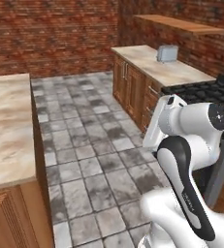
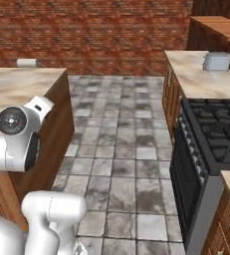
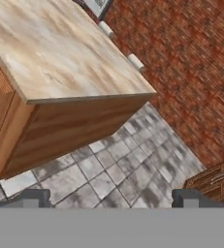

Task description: Take a sugar cube from the saucer and place it inside the coffee. Then, grab milk from the fridge and place it next to the coffee on the counter to sweeten the coffee.

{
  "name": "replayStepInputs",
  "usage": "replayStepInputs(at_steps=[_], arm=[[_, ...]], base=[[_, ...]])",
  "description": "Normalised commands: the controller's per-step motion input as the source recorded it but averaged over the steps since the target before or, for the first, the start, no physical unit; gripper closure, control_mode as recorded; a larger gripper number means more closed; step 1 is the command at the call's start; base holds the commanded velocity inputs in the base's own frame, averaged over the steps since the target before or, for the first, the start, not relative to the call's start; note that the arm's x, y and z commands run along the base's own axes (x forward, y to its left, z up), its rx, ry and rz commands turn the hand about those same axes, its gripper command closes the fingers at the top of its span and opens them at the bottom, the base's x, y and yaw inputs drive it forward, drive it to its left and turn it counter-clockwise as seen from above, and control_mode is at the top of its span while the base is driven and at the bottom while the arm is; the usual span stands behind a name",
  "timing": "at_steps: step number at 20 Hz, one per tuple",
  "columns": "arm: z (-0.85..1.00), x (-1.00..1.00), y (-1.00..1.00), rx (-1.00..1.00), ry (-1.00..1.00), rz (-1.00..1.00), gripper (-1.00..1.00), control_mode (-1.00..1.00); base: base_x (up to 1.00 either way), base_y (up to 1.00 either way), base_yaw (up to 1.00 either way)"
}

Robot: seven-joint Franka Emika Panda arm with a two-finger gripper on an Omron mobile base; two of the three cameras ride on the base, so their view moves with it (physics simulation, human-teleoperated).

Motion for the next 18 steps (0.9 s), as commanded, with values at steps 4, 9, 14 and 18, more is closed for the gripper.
replayStepInputs(at_steps=[4, 9, 14, 18], arm=[[0.0, 0.0, 0.0, 0.0, 0.0, 0.0, -1.0, 1.0], [0.0, 0.0, 0.0, 0.0, 0.0, 0.0, -1.0, 1.0], [0.0, 0.0, 0.0, 0.0, 0.0, 0.0, -1.0, 1.0], [0.0, 0.0, 0.0, 0.0, 0.0, 0.0, -1.0, 1.0]], base=[[0.0, 0.02, 0.64], [0.0, 0.0, 0.72], [0.0, 0.0, 0.72], [0.05, 0.04, 0.66]])
